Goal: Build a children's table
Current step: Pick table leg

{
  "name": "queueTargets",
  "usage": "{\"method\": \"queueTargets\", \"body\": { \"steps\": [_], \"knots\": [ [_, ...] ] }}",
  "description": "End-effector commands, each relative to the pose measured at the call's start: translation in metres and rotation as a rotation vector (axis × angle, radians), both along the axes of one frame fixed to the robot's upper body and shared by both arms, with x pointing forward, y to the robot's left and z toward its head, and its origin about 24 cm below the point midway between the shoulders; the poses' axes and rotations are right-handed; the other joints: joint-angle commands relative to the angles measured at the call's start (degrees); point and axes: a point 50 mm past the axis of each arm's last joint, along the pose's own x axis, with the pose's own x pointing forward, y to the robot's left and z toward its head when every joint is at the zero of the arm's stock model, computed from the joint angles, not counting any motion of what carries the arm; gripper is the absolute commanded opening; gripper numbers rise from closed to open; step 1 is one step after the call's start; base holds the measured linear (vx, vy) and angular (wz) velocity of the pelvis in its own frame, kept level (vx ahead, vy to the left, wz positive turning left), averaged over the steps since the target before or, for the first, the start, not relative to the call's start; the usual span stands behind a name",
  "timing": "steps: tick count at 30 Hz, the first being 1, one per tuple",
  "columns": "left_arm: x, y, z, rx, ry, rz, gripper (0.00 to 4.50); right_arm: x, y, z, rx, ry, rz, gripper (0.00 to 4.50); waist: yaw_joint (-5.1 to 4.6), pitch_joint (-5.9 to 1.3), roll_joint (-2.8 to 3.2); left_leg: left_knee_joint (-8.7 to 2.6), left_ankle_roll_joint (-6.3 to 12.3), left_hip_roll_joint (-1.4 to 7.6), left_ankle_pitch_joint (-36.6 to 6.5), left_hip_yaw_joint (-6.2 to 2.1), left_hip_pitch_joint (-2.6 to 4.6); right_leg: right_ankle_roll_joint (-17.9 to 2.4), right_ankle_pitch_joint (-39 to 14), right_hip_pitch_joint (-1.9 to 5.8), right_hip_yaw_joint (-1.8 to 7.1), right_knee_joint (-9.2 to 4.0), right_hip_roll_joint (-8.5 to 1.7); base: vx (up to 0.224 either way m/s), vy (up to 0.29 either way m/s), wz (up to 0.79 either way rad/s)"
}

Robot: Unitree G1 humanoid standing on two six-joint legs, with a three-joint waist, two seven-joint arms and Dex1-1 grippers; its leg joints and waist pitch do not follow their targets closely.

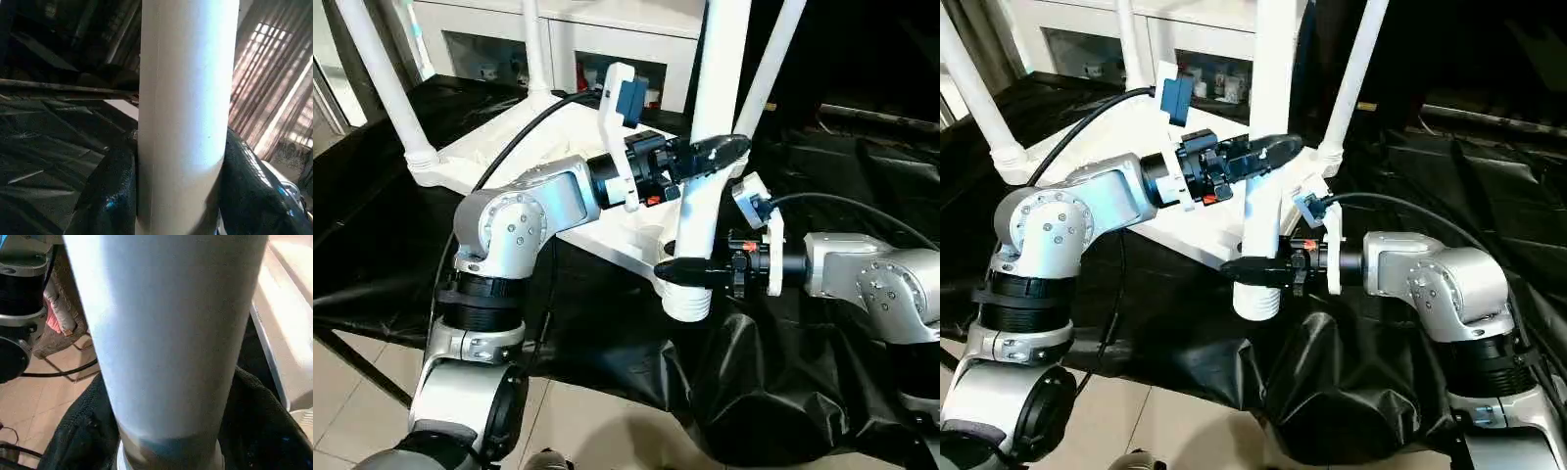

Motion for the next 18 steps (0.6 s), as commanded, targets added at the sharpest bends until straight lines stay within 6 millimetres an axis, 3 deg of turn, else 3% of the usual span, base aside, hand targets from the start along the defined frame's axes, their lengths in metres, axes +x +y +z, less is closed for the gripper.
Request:
{"method": "queueTargets", "body": {
  "steps": [1, 5, 11, 12, 15, 18],
  "knots": [
    [-0.0031, -0.0043, 0.0078, 0.0, -0.033, -0.035, 1.84, 0.0035, -0.0053, 0.0066, 0.02, -0.016, -0.028, 2.47, 0.05, -5.0, -0.71, -3.32, 1.34, 1.01, -5.3, -0.02, 0.17, -3.11, -19.88, 3.87, 2.77, -3.63, -3.72, 0.0, 0.0, 0.0],
    [-0.003, -0.0036, 0.0083, 0.0, -0.037, -0.036, 1.84, 0.0037, -0.0054, 0.0067, 0.025, -0.016, -0.032, 2.14, 0.04, -4.97, -0.71, -3.35, 1.28, 1.02, -5.54, -0.03, 0.17, -3.16, -20.08, 3.89, 2.76, -3.64, -3.74, 0.0, 0.0, 0.0],
    [-0.0026, -0.0029, 0.0088, -0.002, -0.04, -0.035, 1.84, 0.0047, -0.0053, 0.0069, 0.024, -0.035, -0.04, 2.01, 0.09, -4.98, -0.62, -3.35, 1.19, 1.01, -5.6, -0.01, 0.22, -3.21, -20.15, 3.89, 2.78, -3.64, -3.77, 0.0, 0.0, 0.0],
    [-0.0026, -0.0029, 0.0089, -0.003, -0.04, -0.035, 1.84, 0.0052, -0.0054, 0.0071, 0.022, -0.043, -0.044, 2.35, 0.09, -4.98, -0.68, -3.35, 1.14, 1.05, -5.58, -0.03, 0.22, -3.14, -20.12, 3.85, 2.77, -3.64, -3.77, 0.0, 0.0, 0.0],
    [-0.0028, -0.0028, 0.0088, -0.002, -0.041, -0.036, 1.84, 0.0064, -0.006, 0.0076, 0.03, -0.042, -0.057, 2.71, 0.05, -4.96, -0.63, -3.35, 1.14, 1.01, -5.72, -0.01, 0.25, -3.22, -20.2, 3.83, 2.77, -3.67, -3.74, 0.0, 0.0, 0.0],
    [-0.0032, -0.0029, 0.0085, 0.0, -0.043, -0.039, 1.84, 0.0071, -0.0064, 0.0085, 0.034, -0.044, -0.062, 2.73, 0.04, -4.98, -0.61, -3.37, 1.09, 1.04, -5.68, -0.04, 0.25, -3.3, -20.17, 3.85, 2.76, -3.67, -3.78, 0.0, 0.0, 0.0]
  ]
}}
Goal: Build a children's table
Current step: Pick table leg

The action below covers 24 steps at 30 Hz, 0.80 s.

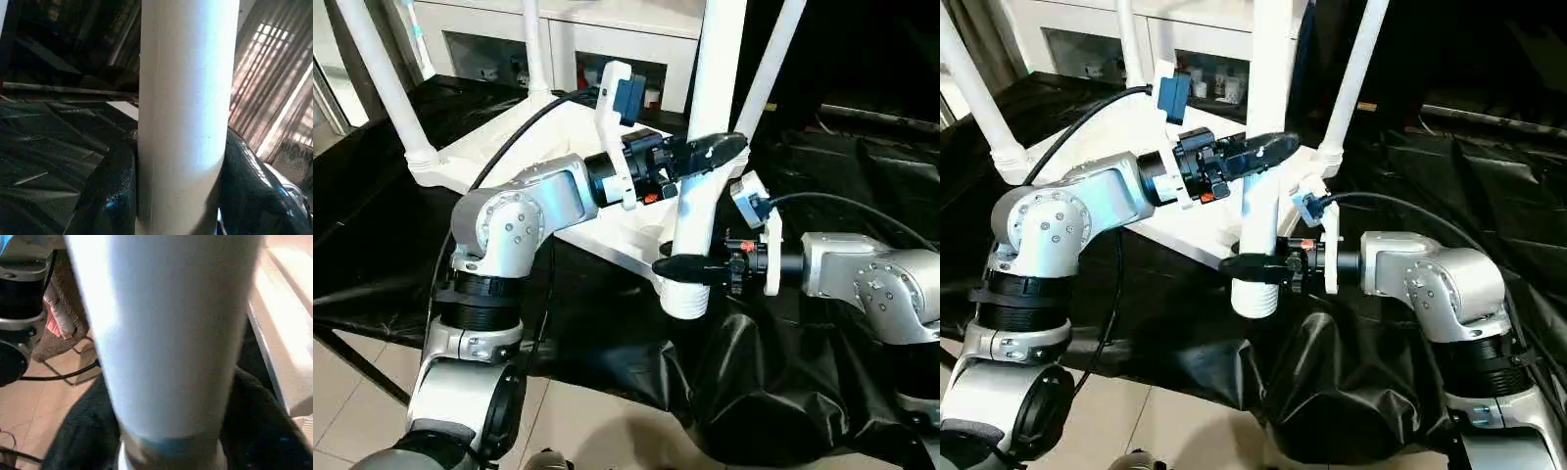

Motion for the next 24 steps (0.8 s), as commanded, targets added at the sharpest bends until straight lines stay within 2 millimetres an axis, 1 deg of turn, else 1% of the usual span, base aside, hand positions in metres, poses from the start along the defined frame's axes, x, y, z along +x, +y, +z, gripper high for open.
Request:
{"method": "queueTargets", "body": {
  "steps": [1, 17, 18, 20, 21, 22, 23, 24],
  "knots": [
    [-0.0042, -0.0052, 0.0071, 0.002, -0.032, -0.046, 1.84, 0.0056, -0.0081, 0.0094, 0.018, -0.036, -0.052, 2.76, 0.04, -5.02, -0.63, -3.36, 1.11, 1.06, -5.5, -0.05, 0.21, -3.45, -19.64, 3.87, 2.79, -3.55, -3.76, 0.0, 0.0, 0.0],
    [-0.005, -0.0056, 0.0067, 0.002, -0.036, -0.055, 1.84, 0.0045, -0.0108, 0.0122, 0.041, -0.026, -0.041, 2.76, 0.03, -5.02, -0.66, -3.33, 1.27, 1.02, -5.44, 0.0, 0.24, -3.53, -19.77, 3.88, 2.79, -3.58, -3.73, 0.0, 0.0, 0.0],
    [-0.005, -0.0056, 0.0069, 0.002, -0.037, -0.055, 1.84, 0.0041, -0.0106, 0.012, 0.04, -0.024, -0.039, 2.48, 0.06, -5.06, -0.63, -3.31, 1.28, 1.01, -5.2, -0.01, 0.2, -3.55, -19.47, 3.93, 2.81, -3.51, -3.74, 0.0, 0.0, 0.0],
    [-0.005, -0.0056, 0.007, 0.002, -0.037, -0.055, 1.84, 0.0035, -0.0103, 0.0116, 0.037, -0.021, -0.035, 2.36, 0.05, -5.03, -0.62, -3.32, 1.33, 1.02, -5.27, 0.0, 0.22, -3.6, -19.49, 3.9, 2.79, -3.54, -3.73, 0.0, 0.0, 0.0],
    [-0.005, -0.0057, 0.0071, 0.001, -0.037, -0.055, 1.84, 0.0027, -0.0101, 0.0107, 0.034, -0.016, -0.031, 2.23, 0.05, -5.04, -0.66, -3.31, 1.38, 1.01, -5.34, 0.0, 0.21, -3.56, -19.57, 3.92, 2.79, -3.55, -3.73, 0.0, 0.0, 0.0],
    [-0.0049, -0.0058, 0.0073, 0.0, -0.037, -0.055, 1.84, 0.0021, -0.0099, 0.0098, 0.028, -0.013, -0.028, 2.23, 0.05, -5.04, -0.65, -3.32, 1.35, 1.03, -5.25, -0.01, 0.2, -3.49, -19.59, 3.91, 2.79, -3.53, -3.72, 0.0, 0.0, 0.0],
    [-0.0049, -0.0058, 0.0074, -0.001, -0.037, -0.055, 1.84, 0.0019, -0.0099, 0.0092, 0.023, -0.012, -0.027, 2.06, 0.09, -5.04, -0.66, -3.31, 1.31, 1.01, -5.25, 0.0, 0.21, -3.47, -19.63, 3.92, 2.79, -3.57, -3.73, 0.0, 0.0, 0.0],
    [-0.0049, -0.0058, 0.0074, -0.001, -0.037, -0.055, 1.84, 0.0019, -0.0099, 0.0091, 0.022, -0.011, -0.027, 2.06, 0.07, -5.04, -0.69, -3.3, 1.31, 1.01, -5.19, 0.0, 0.19, -3.43, -19.55, 3.93, 2.8, -3.52, -3.7, 0.0, 0.0, 0.0]
  ]
}}
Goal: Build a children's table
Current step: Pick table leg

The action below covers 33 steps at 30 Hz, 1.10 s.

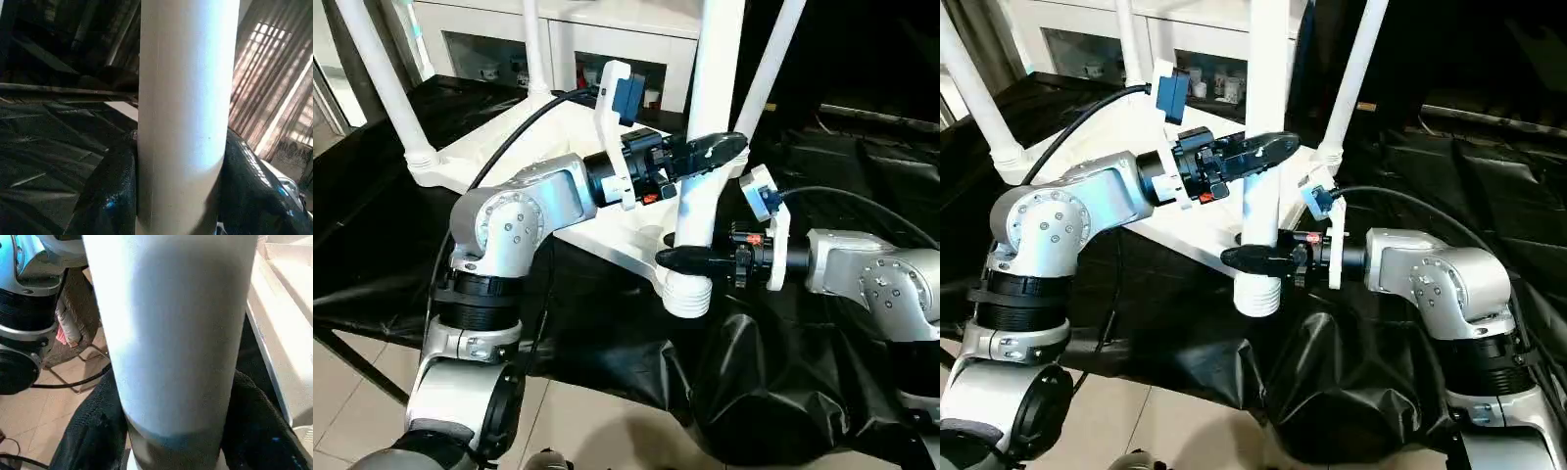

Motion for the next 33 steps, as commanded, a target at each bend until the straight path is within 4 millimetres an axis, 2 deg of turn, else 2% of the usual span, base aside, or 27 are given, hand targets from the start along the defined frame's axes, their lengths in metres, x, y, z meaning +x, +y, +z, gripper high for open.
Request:
{"method": "queueTargets", "body": {
  "steps": [1, 11, 12, 14, 17, 18, 20, 21, 22, 23, 24, 25, 26, 27, 29, 30, 33],
  "knots": [
    [-0.005, -0.006, 0.007, -0.001, -0.034, -0.049, 1.84, 0.003, -0.007, 0.002, -0.021, -0.002, -0.034, 2.04, 0.04, -4.99, -0.63, -3.34, 1.31, 1.04, -5.25, -0.02, 0.18, -3.42, -19.67, 3.88, 2.8, -3.59, -3.73, 0.0, 0.0, 0.0],
    [-0.003, -0.005, 0.009, -0.012, -0.033, -0.039, 1.84, 0.003, -0.008, 0.002, -0.018, 0.004, -0.048, 1.97, 0.05, -5.05, -0.56, -3.31, 1.25, 1.01, -5.46, -0.04, 0.2, -3.48, -19.57, 3.9, 2.76, -3.59, -3.69, 0.0, 0.0, 0.0],
    [-0.002, -0.005, 0.009, -0.027, -0.01, -0.034, 2.19, 0.004, -0.008, 0.002, -0.015, 0.004, -0.053, 1.97, 0.03, -5.03, -0.52, -3.3, 1.27, 1.01, -5.43, -0.02, 0.21, -3.66, -19.33, 3.88, 2.75, -3.58, -3.67, 0.0, 0.0, 0.0],
    [-0.002, -0.005, 0.01, -0.052, 0.01, -0.047, 2.54, 0.004, -0.008, 0.002, -0.001, -0.002, -0.063, 1.96, 0.02, -5.05, -0.52, -3.27, 1.27, 0.97, -5.4, 0.0, 0.18, -3.73, -19.34, 3.92, 2.76, -3.54, -3.69, 0.0, 0.0, 0.0],
    [0.0, -0.004, 0.013, -0.097, 0.016, -0.026, 2.56, 0.006, -0.007, 0.004, 0.038, -0.014, -0.089, 1.96, 0.04, -5.06, -0.53, -3.27, 1.29, 0.96, -5.46, 0.01, 0.17, -4.03, -19.64, 3.89, 2.73, -3.62, -3.72, 0.0, 0.0, 0.0],
    [0.002, -0.003, 0.013, -0.105, 0.008, 0.003, 2.86, 0.007, -0.007, 0.006, 0.063, -0.025, -0.1, 1.96, 0.09, -5.12, -0.15, -3.27, 1.25, 1.01, -5.57, -0.07, 0.24, -4.1, -19.44, 3.9, 2.68, -3.59, -3.75, 0.0, 0.0, 0.0],
    [0.006, 0.0, 0.012, -0.134, 0.012, 0.039, 2.97, 0.009, -0.007, 0.01, 0.112, -0.039, -0.129, 1.95, -0.05, -5.11, -0.14, -3.3, 1.35, 0.99, -5.8, -0.04, 0.26, -4.04, -19.14, 3.82, 2.69, -3.8, -3.67, 0.0, 0.0, 0.0],
    [0.008, 0.002, 0.013, -0.171, 0.017, 0.049, 2.96, 0.01, -0.007, 0.013, 0.149, -0.048, -0.157, 1.95, 0.04, -5.19, 0.51, -3.31, 1.06, 0.99, -5.98, -0.14, 0.4, -4.38, -19.02, 3.82, 2.64, -3.65, -3.72, 0.0, 0.0, 0.0],
    [0.009, 0.005, 0.014, -0.228, 0.03, 0.047, 2.95, 0.011, -0.007, 0.014, 0.174, -0.058, -0.193, 1.95, -0.28, -5.11, 0.9, -3.25, 0.98, 0.91, -6.47, -0.06, 0.4, -4.67, -18.25, 3.69, 2.63, -4.02, -3.52, 0.0, 0.0, 0.0],
    [0.01, 0.006, 0.015, -0.251, 0.038, 0.044, 2.95, 0.012, -0.008, 0.015, 0.18, -0.061, -0.207, 1.95, -0.24, -5.24, 0.53, -3.27, 0.9, 0.76, -6.59, -0.05, 0.34, -4.93, -17.99, 3.99, 2.49, -3.84, -3.49, 0.0, 0.0, 0.0],
    [0.01, 0.006, 0.015, -0.252, 0.038, 0.044, 2.95, 0.012, -0.008, 0.015, 0.18, -0.061, -0.207, 1.94, -0.19, -5.27, 0.52, -3.26, 0.91, 0.77, -6.41, -0.06, 0.35, -4.99, -17.76, 4.01, 2.53, -3.74, -3.47, 0.0, 0.0, 0.0],
    [0.012, 0.009, 0.017, -0.307, 0.048, 0.052, 2.95, 0.012, -0.009, 0.015, 0.19, -0.068, -0.238, 1.93, -0.14, -5.28, 1.43, -3.25, 0.91, 0.8, -6.35, -0.17, 0.41, -5.24, -17.3, 3.93, 2.58, -3.64, -3.45, 0.0, 0.0, 0.0],
    [0.014, 0.012, 0.019, -0.359, 0.06, 0.066, 2.95, 0.013, -0.012, 0.015, 0.196, -0.074, -0.271, 1.93, -0.27, -5.28, 1.53, -3.25, 0.97, 0.86, -6.59, -0.12, 0.52, -5.38, -17.03, 3.81, 2.58, -3.88, -3.4, 0.0, 0.0, 0.0],
    [0.017, 0.014, 0.019, -0.391, 0.067, 0.084, 2.95, 0.013, -0.014, 0.015, 0.201, -0.079, -0.299, 1.93, -0.39, -5.28, 0.99, -3.24, 1.06, 0.69, -7.03, -0.03, 0.42, -5.57, -16.93, 3.99, 2.47, -3.92, -3.3, 0.0, 0.0, 0.0],
    [0.023, 0.022, 0.019, -0.434, 0.057, 0.139, 2.95, 0.016, -0.022, 0.015, 0.205, -0.099, -0.397, 1.93, -0.34, -5.26, 0.76, -3.26, 1.4, 0.55, -6.92, 0.06, 0.42, -4.83, -18.16, 3.96, 2.49, -4.17, -3.27, 0.0, 0.0, 0.0],
    [0.025, 0.027, 0.014, -0.388, 0.024, 0.171, 2.95, 0.017, -0.028, 0.013, 0.165, -0.122, -0.459, 1.93, -0.3, -5.34, 0.89, -3.32, 1.33, 0.53, -6.82, -0.02, 0.43, -3.89, -19.53, 4.0, 2.4, -4.21, -3.38, 0.0, 0.0, 0.0],
    [0.033, 0.038, -0.018, 0.018, -0.152, 0.258, 2.95, 0.019, -0.04, 0.002, 0.013, -0.181, -0.609, 1.93, -0.61, -5.14, 0.65, -3.82, 0.54, 0.5, -6.81, -0.27, 0.6, 1.61, -23.42, 3.67, 2.42, -4.8, -3.1, 0.0, 0.0, 0.0]
  ]
}}
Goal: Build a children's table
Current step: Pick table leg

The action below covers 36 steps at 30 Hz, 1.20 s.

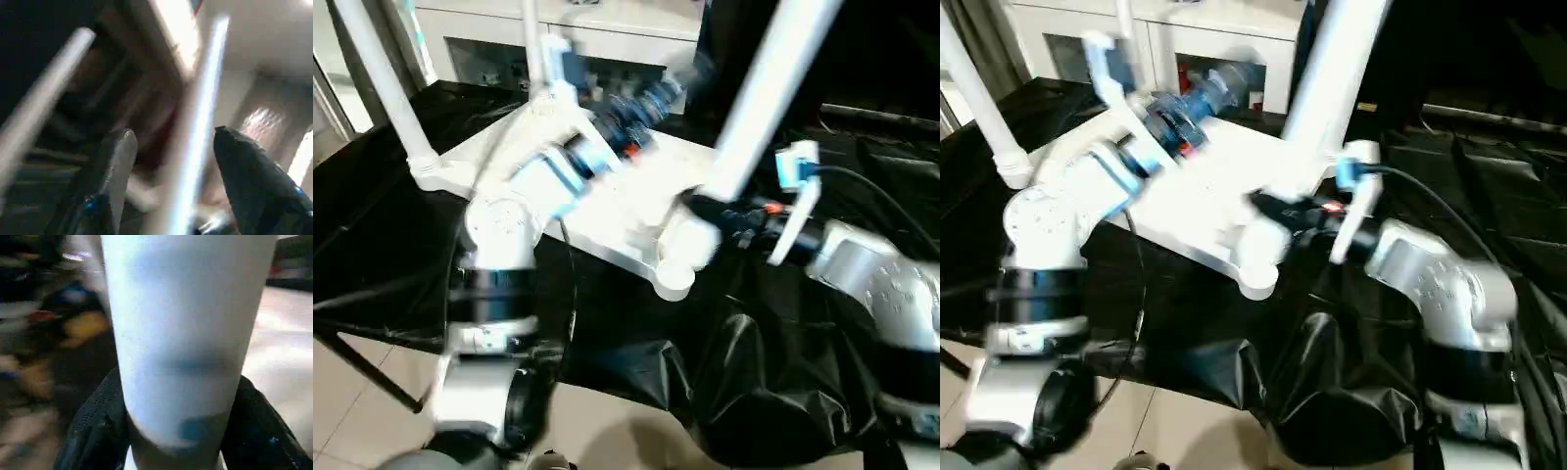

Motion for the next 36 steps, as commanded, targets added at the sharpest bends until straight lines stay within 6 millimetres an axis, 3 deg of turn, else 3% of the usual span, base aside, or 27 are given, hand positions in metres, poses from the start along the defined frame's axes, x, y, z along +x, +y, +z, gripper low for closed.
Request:
{"method": "queueTargets", "body": {
  "steps": [1, 2, 3, 5, 6, 8, 9, 11, 12, 14, 17, 18, 19, 20, 21, 22, 23, 27, 31, 33, 36],
  "knots": [
    [0.003, 0.0, -0.034, 0.314, -0.055, 0.022, 2.95, 0.002, -0.008, -0.001, -0.095, -0.037, -0.104, 1.93, -0.56, -4.62, -0.21, -3.77, -0.08, 0.36, -7.39, -0.09, 0.51, 3.17, -24.84, 3.49, 2.48, -4.8, -3.09, 0.0, 0.0, 0.0],
    [0.003, 0.0, -0.034, 0.314, -0.055, 0.022, 2.95, 0.002, -0.008, -0.001, -0.095, -0.037, -0.104, 1.93, -0.79, -4.7, -0.17, -3.81, -0.32, 0.35, -7.8, -0.06, 0.55, 4.49, -25.82, 3.36, 2.56, -4.92, -3.1, 0.0, 0.0, 0.0],
    [0.003, 0.005, -0.055, 0.53, -0.099, 0.011, 2.95, 0.002, -0.011, -0.005, -0.1, -0.028, -0.15, 1.93, -0.81, -4.56, -0.84, -3.93, -0.26, 0.27, -7.73, -0.15, 0.45, 4.91, -26.32, 3.36, 2.46, -5.12, -3.25, 0.0, 0.0, 0.0],
    [-0.001, 0.018, -0.088, 0.85, -0.146, -0.075, 2.95, 0.001, -0.014, -0.01, -0.095, -0.009, -0.21, 1.93, -1.36, -4.44, -0.28, -4.12, -0.26, 0.43, -8.5, -0.23, 0.54, 5.04, -26.69, 3.02, 2.62, -4.97, -3.19, 0.0, 0.0, 0.0],
    [-0.003, 0.024, -0.101, 0.958, -0.153, -0.124, 2.95, 0.0, -0.014, -0.011, -0.094, -0.001, -0.228, 1.93, -1.83, -4.31, 0.32, -4.22, -0.26, 0.49, -8.57, -0.37, 0.48, 3.83, -25.51, 3.03, 2.69, -4.97, -3.39, 0.0, 0.0, 0.0],
    [-0.005, 0.03, -0.111, 1.035, -0.143, -0.18, 2.95, -0.001, -0.015, -0.013, -0.099, 0.006, -0.242, 1.93, -2.1, -4.42, 0.23, -4.19, -0.47, 0.63, -8.85, -0.32, 0.51, 2.38, -23.95, 3.17, 2.71, -4.62, -3.42, 0.0, 0.0, 0.0],
    [-0.006, 0.034, -0.118, 1.078, -0.131, -0.221, 2.95, -0.003, -0.016, -0.015, -0.109, 0.009, -0.251, 1.93, -2.27, -4.24, 0.55, -4.24, -0.52, 0.73, -9.04, -0.32, 0.58, 1.1, -22.56, 3.1, 2.85, -4.59, -3.47, 0.0, 0.0, 0.0],
    [-0.005, 0.037, -0.125, 1.137, -0.114, -0.268, 2.95, -0.006, -0.018, -0.017, -0.118, 0.014, -0.263, 1.93, -2.4, -4.06, 0.29, -4.27, -0.23, 0.79, -9.52, -0.28, 0.53, -0.8, -21.41, 3.21, 2.92, -4.26, -3.62, 0.0, 0.0, 0.0],
    [-0.004, 0.039, -0.128, 1.181, -0.118, -0.286, 2.95, -0.007, -0.019, -0.018, -0.121, 0.017, -0.27, 1.93, -2.4, -3.84, -0.12, -4.29, 0.11, 0.73, -9.58, -0.18, 0.54, -1.38, -21.62, 3.18, 2.98, -4.23, -3.67, 0.0, 0.0, 0.0],
    [-0.001, 0.041, -0.131, 1.241, -0.134, -0.291, 2.95, -0.008, -0.019, -0.02, -0.129, 0.018, -0.274, 1.93, -2.59, -3.64, 0.01, -4.34, 0.29, 0.84, -10.45, -0.21, 0.59, -2.09, -22.61, 3.17, 2.99, -4.37, -3.87, 0.0, 0.0, 0.0],
    [0.007, 0.039, -0.131, 1.291, -0.174, -0.251, 2.95, -0.009, -0.018, -0.019, -0.135, 0.016, -0.276, 1.93, -3.15, -3.31, -0.01, -4.15, 0.66, 0.39, -11.85, -0.02, 0.65, -1.25, -25.6, 3.02, 2.8, -5.2, -3.53, 0.0, 0.0, 0.0],
    [0.013, 0.037, -0.133, 1.314, -0.205, -0.215, 2.95, -0.01, -0.016, -0.018, -0.136, 0.015, -0.279, 1.93, -3.11, -3.38, 0.29, -4.15, 0.77, 0.46, -11.45, -0.15, 0.62, -1.22, -26.49, 3.24, 2.8, -5.17, -3.85, 0.0, 0.0, 0.0],
    [0.016, 0.036, -0.134, 1.334, -0.22, -0.195, 2.95, -0.011, -0.015, -0.018, -0.139, 0.015, -0.279, 1.93, -3.27, -3.21, 0.09, -4.02, 1.08, 0.19, -11.67, 0.09, 0.64, -0.61, -27.44, 2.99, 2.69, -5.69, -3.47, 0.0, 0.0, 0.0],
    [0.016, 0.036, -0.134, 1.334, -0.22, -0.195, 2.95, -0.011, -0.015, -0.018, -0.139, 0.015, -0.279, 1.93, -3.14, -3.48, 0.25, -3.91, 1.01, 0.14, -11.85, 0.0, 0.84, -0.42, -27.57, 3.13, 2.59, -5.58, -3.53, 0.0, 0.0, 0.0],
    [0.018, 0.035, -0.135, 1.348, -0.229, -0.184, 2.95, -0.011, -0.015, -0.019, -0.141, 0.016, -0.279, 1.93, -3.1, -3.47, 0.03, -4.05, 1.32, 0.3, -11.48, -0.12, 0.62, -0.49, -27.03, 3.31, 2.54, -5.49, -3.59, 0.0, 0.0, 0.0],
    [0.02, 0.034, -0.136, 1.361, -0.235, -0.163, 2.95, -0.013, -0.015, -0.019, -0.144, 0.017, -0.279, 1.93, -3.05, -3.55, 1.03, -4.07, 1.13, 0.44, -11.57, -0.29, 0.78, -0.81, -26.59, 3.28, 2.55, -5.37, -3.69, 0.0, 0.0, 0.0],
    [0.022, 0.033, -0.137, 1.367, -0.237, -0.154, 2.95, -0.014, -0.015, -0.019, -0.146, 0.017, -0.279, 1.93, -3.29, -3.65, 0.51, -3.94, 1.25, 0.39, -11.88, -0.18, 0.8, -0.88, -25.85, 3.3, 2.46, -5.53, -3.49, 0.0, 0.0, 0.0],
    [0.025, 0.029, -0.134, 1.352, -0.248, -0.158, 2.95, -0.018, -0.016, -0.019, -0.147, 0.018, -0.283, 1.93, -3.13, -3.8, 0.31, -3.96, 1.99, 0.37, -10.49, -0.18, 0.52, -1.88, -23.76, 3.57, 2.56, -5.23, -3.53, 0.0, 0.0, 0.0],
    [0.026, 0.028, -0.131, 1.338, -0.246, -0.159, 2.95, -0.018, -0.017, -0.019, -0.147, 0.018, -0.284, 1.93, -3.06, -3.83, 0.52, -3.99, 2.15, 0.64, -10.51, -0.23, 0.6, -4.23, -21.79, 3.59, 2.71, -4.82, -3.73, 0.0, 0.0, 0.0],
    [0.026, 0.03, -0.127, 1.316, -0.229, -0.211, 2.95, -0.018, -0.016, -0.02, -0.147, 0.018, -0.29, 1.93, -2.98, -3.87, 1.05, -3.95, 2.1, 0.58, -10.64, -0.23, 0.68, -4.77, -21.62, 3.65, 2.7, -4.83, -3.77, 0.0, 0.0, 0.0],
    [0.027, 0.032, -0.124, 1.309, -0.221, -0.223, 2.95, -0.018, -0.015, -0.019, -0.145, 0.014, -0.294, 1.93, -3.01, -3.87, 0.92, -4.0, 1.87, 0.57, -10.97, -0.24, 0.72, -4.86, -21.71, 3.69, 2.73, -4.94, -3.74, 0.0, 0.0, 0.0]
  ]
}}
